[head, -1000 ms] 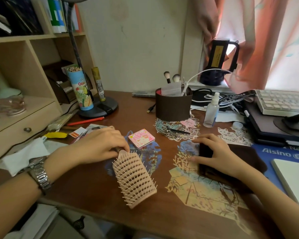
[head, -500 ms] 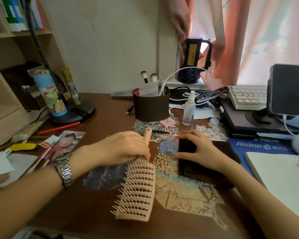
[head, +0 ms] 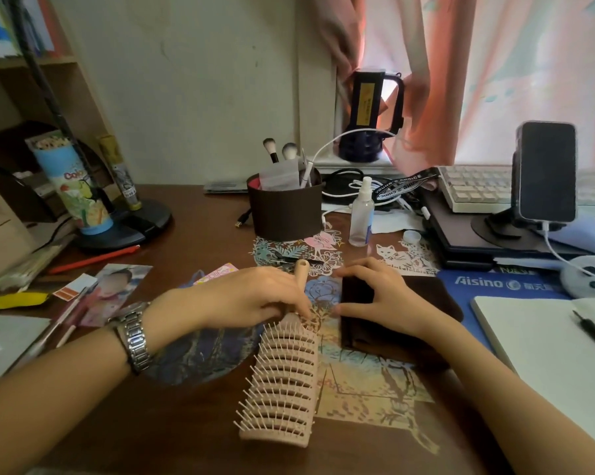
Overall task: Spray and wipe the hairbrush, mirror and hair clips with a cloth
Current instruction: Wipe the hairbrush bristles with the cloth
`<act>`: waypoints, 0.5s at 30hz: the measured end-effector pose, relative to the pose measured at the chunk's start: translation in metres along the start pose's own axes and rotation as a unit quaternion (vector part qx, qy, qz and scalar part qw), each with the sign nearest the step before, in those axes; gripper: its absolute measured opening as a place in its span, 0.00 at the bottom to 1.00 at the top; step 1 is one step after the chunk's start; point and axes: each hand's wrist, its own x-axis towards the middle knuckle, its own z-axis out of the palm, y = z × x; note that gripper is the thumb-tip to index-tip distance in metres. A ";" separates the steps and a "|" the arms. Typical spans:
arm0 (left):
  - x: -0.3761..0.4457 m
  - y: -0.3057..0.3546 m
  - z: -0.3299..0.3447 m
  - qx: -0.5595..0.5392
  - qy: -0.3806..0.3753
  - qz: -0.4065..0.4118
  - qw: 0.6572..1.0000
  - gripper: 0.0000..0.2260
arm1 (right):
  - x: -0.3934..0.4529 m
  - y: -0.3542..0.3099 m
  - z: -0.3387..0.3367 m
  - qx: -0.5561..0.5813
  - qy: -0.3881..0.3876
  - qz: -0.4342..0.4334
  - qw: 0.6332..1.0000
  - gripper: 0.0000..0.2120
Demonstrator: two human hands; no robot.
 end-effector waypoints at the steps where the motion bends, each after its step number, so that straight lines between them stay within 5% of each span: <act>1: -0.003 0.001 -0.001 -0.005 0.007 -0.016 1.000 0.16 | 0.000 -0.001 0.000 0.000 0.001 -0.002 1.000 0.30; 5: -0.021 0.016 -0.009 -0.061 0.068 -0.149 0.985 0.16 | 0.001 -0.008 -0.002 0.014 -0.004 -0.019 1.000 0.27; 8: -0.042 0.032 -0.008 -0.164 0.105 -0.277 0.941 0.10 | 0.004 -0.016 -0.005 0.005 -0.023 -0.069 0.997 0.25; 11: -0.062 0.046 -0.002 -0.253 0.020 -0.376 0.891 0.18 | 0.008 -0.029 -0.007 -0.009 -0.058 -0.127 0.990 0.24; 15: -0.072 0.060 0.007 -0.366 -0.029 -0.407 0.836 0.26 | 0.019 -0.042 0.001 -0.050 -0.088 -0.196 0.975 0.22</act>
